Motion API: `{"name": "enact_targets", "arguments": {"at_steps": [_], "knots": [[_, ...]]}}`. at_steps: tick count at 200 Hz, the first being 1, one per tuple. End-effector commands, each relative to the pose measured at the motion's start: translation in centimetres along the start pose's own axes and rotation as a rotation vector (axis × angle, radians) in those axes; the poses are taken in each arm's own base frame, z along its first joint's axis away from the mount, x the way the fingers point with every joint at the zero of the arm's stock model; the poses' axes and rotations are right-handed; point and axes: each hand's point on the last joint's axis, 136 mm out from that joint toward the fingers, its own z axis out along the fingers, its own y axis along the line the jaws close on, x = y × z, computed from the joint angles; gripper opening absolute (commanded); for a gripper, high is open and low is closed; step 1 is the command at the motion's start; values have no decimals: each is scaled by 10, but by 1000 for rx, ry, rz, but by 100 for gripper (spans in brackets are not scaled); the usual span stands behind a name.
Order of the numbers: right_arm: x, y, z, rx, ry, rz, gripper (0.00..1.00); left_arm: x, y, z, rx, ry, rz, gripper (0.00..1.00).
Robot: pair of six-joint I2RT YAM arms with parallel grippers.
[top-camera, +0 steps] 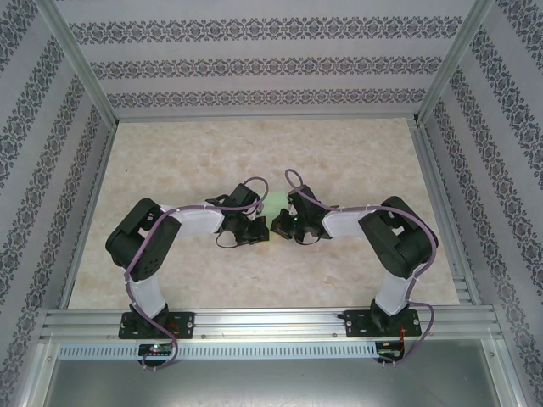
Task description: Fold a paper plane with a square sheet of paper (pick it up from the middle)
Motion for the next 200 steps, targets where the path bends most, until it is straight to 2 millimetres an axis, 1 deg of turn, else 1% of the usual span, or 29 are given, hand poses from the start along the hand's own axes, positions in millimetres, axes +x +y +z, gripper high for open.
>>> {"name": "enact_targets", "arguments": {"at_steps": [1, 21, 44, 71, 95, 121, 148, 169, 185, 200], "knots": [[-2, -15, 8, 45, 10, 11, 4, 20, 39, 5, -154, 41, -39, 0], [-13, -23, 5, 64, -6, 8, 3, 26, 48, 5, -189, 64, -58, 0], [-33, -32, -1, 87, -40, -2, 3, 35, 60, 6, -231, 93, -75, 0], [-54, -45, -7, 102, -68, -8, 3, 43, 70, 7, -254, 114, -91, 0], [-73, -58, -12, 120, -91, 1, 3, 47, 72, 7, -257, 122, -96, 0], [-91, -65, -19, 131, -115, 8, 4, 47, 72, 7, -258, 123, -95, 0], [-103, -59, -24, 133, -131, -16, 4, 45, 69, 6, -252, 122, -83, 0], [-108, -46, -32, 112, -139, -42, 4, 40, 63, 4, -243, 109, -69, 0], [-110, -31, -44, 84, -159, -65, 5, 33, 54, 2, -221, 94, -53, 0], [-108, -19, -57, 54, -177, -73, 6, 22, 39, -1, -187, 71, -27, 0]]}}
